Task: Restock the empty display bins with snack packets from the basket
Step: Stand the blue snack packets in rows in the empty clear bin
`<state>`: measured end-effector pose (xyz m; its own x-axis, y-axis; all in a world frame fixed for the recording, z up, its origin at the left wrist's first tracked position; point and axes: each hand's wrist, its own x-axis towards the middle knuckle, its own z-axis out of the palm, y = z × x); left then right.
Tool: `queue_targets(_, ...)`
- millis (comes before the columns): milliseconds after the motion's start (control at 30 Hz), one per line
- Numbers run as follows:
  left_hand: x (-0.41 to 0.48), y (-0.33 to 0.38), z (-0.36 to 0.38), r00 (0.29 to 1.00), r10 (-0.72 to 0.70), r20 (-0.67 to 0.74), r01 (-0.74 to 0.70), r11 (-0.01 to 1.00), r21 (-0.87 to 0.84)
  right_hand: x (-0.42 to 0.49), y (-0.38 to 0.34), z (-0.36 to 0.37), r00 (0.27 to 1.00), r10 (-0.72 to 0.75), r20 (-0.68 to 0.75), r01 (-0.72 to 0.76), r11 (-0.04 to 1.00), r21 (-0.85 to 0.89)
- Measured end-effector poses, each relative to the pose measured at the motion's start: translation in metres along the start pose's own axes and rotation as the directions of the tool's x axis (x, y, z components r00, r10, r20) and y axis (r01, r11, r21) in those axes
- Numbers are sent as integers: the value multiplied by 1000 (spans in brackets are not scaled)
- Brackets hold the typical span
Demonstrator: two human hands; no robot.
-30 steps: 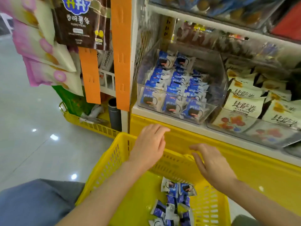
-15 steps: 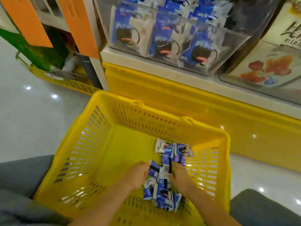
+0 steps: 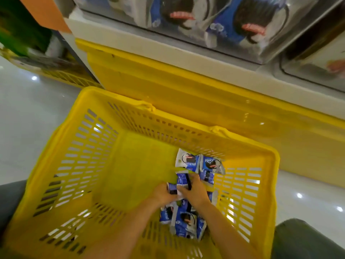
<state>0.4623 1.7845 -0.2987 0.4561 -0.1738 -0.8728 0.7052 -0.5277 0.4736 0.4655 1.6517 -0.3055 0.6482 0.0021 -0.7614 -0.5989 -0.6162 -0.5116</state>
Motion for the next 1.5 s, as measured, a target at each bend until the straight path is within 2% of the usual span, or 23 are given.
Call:
queue_targets(67,-2,-2,1,1000,8,24,-7,1000,-18,0,-1,-1,1000,15,22,-15,1000,23)
queue_targets(200,-13,1,-6,999,36,-31,-39,996,-84,-4,-11,-8,998,51,21,-53,989,136)
queue_targets(300,-27,12,-13,986,50,-157,-85,971,-225,-12,-23,-16,998,65,9,-65,972,226)
queue_targets(400,-43,24,-20,940,83,-330,-195,926,-322,-28,-42,-25,997,66,44,-77,938,339)
queue_targets(500,-64,37,-30,901,92,-424,-302,833,-463,-48,-63,-32,993,67,100,-105,889,447)
queue_targets(633,-94,53,-41,906,125,-404,-375,682,-628,-80,-89,-37,987,-2,162,-88,833,547)
queue_targets(700,-109,59,-44,904,145,-403,-392,661,-640,-93,-93,-38,985,-69,159,-34,824,565)
queue_targets(833,-135,70,-50,866,221,-448,-469,667,-578,-113,-102,-46,988,-150,40,124,919,375)
queue_targets(967,-159,75,-68,811,226,-539,-475,792,-383,-132,-119,-54,981,-183,-66,194,917,349)
queue_targets(1133,-192,83,-83,847,256,-466,-406,877,-256,-161,-144,-60,936,-332,-118,351,846,402)
queue_targets(1233,-210,95,-89,838,261,-479,-447,833,-327,-173,-157,-67,914,-385,-126,402,824,401)
queue_targets(1333,-227,106,-100,810,309,-498,-514,784,-348,-183,-169,-78,868,-481,-123,494,814,307)
queue_targets(1433,-244,113,-110,824,408,-394,-552,737,-391,-194,-181,-91,818,-571,-66,569,788,235)
queue_targets(1500,-254,119,-117,796,482,-366,-596,733,-328,-202,-189,-99,783,-619,-54,615,760,208)
